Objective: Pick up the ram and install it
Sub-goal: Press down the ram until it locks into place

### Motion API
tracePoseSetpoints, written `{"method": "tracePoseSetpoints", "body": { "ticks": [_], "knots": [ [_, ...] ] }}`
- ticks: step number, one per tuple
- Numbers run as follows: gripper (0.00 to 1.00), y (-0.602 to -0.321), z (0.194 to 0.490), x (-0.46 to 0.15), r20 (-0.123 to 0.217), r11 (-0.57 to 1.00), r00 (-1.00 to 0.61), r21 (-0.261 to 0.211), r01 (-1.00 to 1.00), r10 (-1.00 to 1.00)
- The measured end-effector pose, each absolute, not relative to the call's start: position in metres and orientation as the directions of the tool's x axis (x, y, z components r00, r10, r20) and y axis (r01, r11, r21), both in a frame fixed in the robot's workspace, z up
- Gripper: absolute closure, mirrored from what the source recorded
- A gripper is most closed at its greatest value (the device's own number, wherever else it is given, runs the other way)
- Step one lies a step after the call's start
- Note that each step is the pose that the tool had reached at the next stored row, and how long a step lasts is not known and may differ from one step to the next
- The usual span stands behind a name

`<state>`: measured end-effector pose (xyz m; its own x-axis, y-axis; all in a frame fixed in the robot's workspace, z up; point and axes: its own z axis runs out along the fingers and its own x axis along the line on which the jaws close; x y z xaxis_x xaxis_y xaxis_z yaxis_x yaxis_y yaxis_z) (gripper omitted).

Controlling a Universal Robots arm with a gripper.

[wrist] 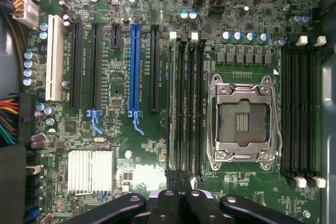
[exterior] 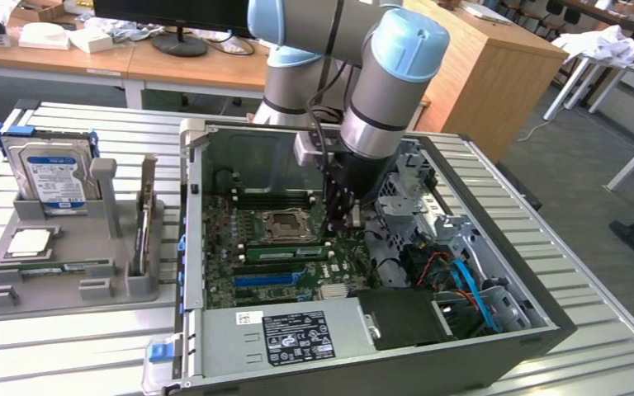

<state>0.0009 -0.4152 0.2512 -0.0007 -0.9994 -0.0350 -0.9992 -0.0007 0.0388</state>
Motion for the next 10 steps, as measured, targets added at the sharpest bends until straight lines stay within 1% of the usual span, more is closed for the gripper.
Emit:
{"method": "tracePoseSetpoints", "body": {
  "ticks": [10],
  "knots": [
    [0.90, -0.4152, 0.2491, 0.0060, -0.035, -0.001, -0.001, 0.039, -0.999, -0.999]
  ]
}}
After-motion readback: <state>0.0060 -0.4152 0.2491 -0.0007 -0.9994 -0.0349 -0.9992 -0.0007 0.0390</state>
